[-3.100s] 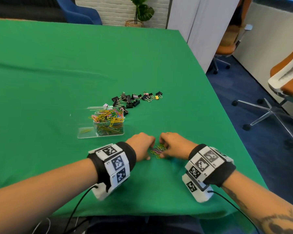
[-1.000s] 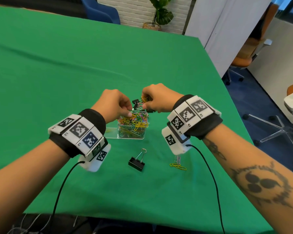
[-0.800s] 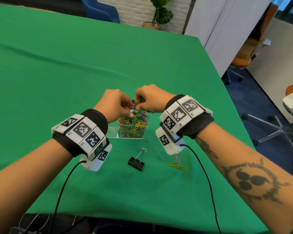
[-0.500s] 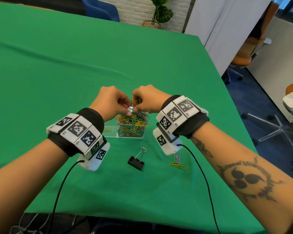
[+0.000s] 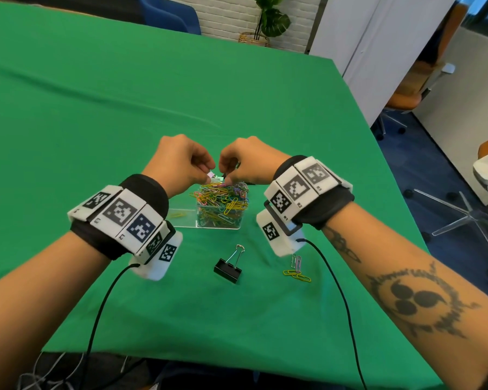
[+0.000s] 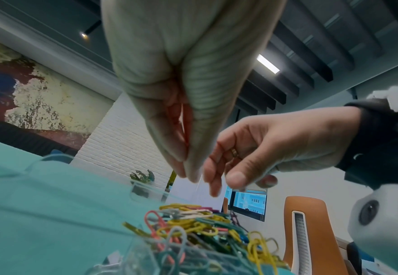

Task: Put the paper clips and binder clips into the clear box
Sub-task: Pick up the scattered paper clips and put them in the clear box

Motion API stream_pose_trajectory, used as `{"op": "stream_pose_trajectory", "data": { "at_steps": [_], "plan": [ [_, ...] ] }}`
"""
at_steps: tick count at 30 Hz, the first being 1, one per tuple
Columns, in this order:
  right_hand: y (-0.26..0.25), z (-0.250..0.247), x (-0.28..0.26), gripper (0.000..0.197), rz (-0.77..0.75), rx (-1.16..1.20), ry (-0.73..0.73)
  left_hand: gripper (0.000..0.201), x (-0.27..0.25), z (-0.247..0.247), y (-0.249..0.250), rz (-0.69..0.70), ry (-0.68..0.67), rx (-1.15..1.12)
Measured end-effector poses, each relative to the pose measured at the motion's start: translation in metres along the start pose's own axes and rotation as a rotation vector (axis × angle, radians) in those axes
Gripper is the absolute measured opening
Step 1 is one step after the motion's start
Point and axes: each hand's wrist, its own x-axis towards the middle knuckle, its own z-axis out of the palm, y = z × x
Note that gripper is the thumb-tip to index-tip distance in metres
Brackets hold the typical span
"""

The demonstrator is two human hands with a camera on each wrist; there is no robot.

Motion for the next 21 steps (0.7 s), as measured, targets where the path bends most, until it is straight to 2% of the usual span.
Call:
{"op": "stream_pose_trajectory", "data": {
  "at_steps": [7,8,10,12,14,16,17,19,21],
  "plan": [
    [0.051,-0.017,-0.041,0.012,0.158,0.08,0.195,0.016,-0.01,-0.004,0.006,0.054,0.091,0.027],
    [0.063,-0.014,-0.05,0.012,0.203,0.071,0.182,0.016,-0.013,-0.003,0.009,0.078,0.112,0.029],
    [0.086,0.001,-0.062,0.016,0.285,0.026,0.065,0.015,-0.022,0.002,0.02,0.136,0.117,0.008],
    [0.104,0.023,-0.069,0.031,0.34,-0.042,-0.121,0.012,-0.033,0.015,0.033,0.188,0.022,-0.004],
    [0.112,0.046,-0.074,0.047,0.337,-0.087,-0.293,0.013,-0.042,0.034,0.041,0.216,-0.15,0.079],
    [0.114,0.065,-0.079,0.056,0.3,-0.098,-0.389,0.015,-0.048,0.058,0.044,0.22,-0.345,0.237],
    [0.114,0.072,-0.081,0.057,0.281,-0.097,-0.389,0.018,-0.05,0.07,0.044,0.204,-0.434,0.317],
    [0.113,0.081,-0.086,0.055,0.272,-0.067,-0.295,0.024,-0.049,0.094,0.042,0.147,-0.546,0.427],
    [0.113,0.083,-0.09,0.047,0.31,-0.009,-0.161,0.025,-0.043,0.114,0.042,0.107,-0.55,0.472]
  ]
}}
